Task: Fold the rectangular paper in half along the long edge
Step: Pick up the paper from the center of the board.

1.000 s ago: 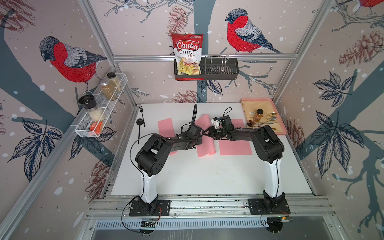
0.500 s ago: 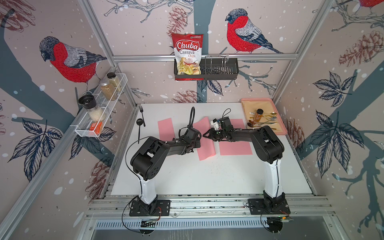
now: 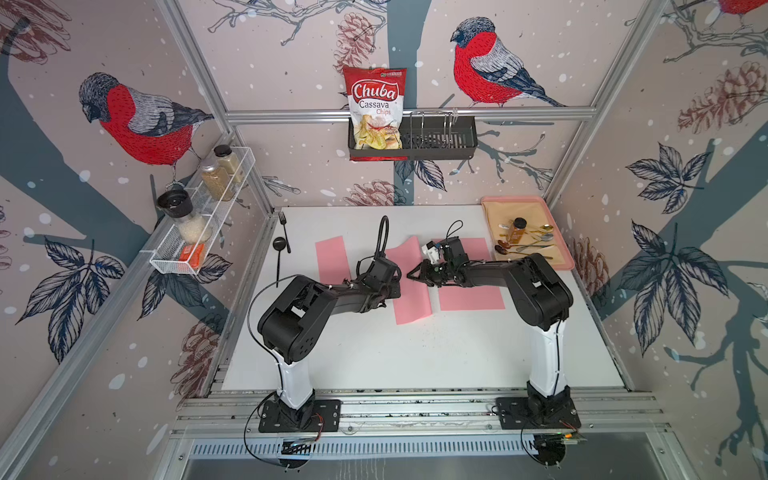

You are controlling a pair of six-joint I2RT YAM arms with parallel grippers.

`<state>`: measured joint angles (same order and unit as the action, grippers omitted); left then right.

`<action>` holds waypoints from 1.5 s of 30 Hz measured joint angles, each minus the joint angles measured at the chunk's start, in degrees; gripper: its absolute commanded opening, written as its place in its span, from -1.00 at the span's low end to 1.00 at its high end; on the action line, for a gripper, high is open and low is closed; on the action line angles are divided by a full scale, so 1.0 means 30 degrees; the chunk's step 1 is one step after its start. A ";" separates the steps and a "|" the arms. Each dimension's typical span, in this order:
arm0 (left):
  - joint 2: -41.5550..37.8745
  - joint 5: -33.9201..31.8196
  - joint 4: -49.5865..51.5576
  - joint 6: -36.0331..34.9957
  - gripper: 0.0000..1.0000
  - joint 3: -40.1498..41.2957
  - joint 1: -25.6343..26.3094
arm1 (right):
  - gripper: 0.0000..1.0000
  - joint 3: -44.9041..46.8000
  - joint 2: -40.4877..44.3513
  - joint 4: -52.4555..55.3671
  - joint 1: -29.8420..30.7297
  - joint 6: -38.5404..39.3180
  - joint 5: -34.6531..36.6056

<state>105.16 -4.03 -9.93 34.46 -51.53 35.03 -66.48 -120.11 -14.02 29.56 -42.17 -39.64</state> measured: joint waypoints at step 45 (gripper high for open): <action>-1.4710 0.6943 0.1552 -0.0896 -0.49 -0.1661 -0.0911 | -0.61 0.1931 2.1668 0.2820 -0.0087 -0.4299 -0.3089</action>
<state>61.04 16.80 -5.28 31.77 -56.51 32.29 -60.69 -55.11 -5.56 29.30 -55.07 -48.90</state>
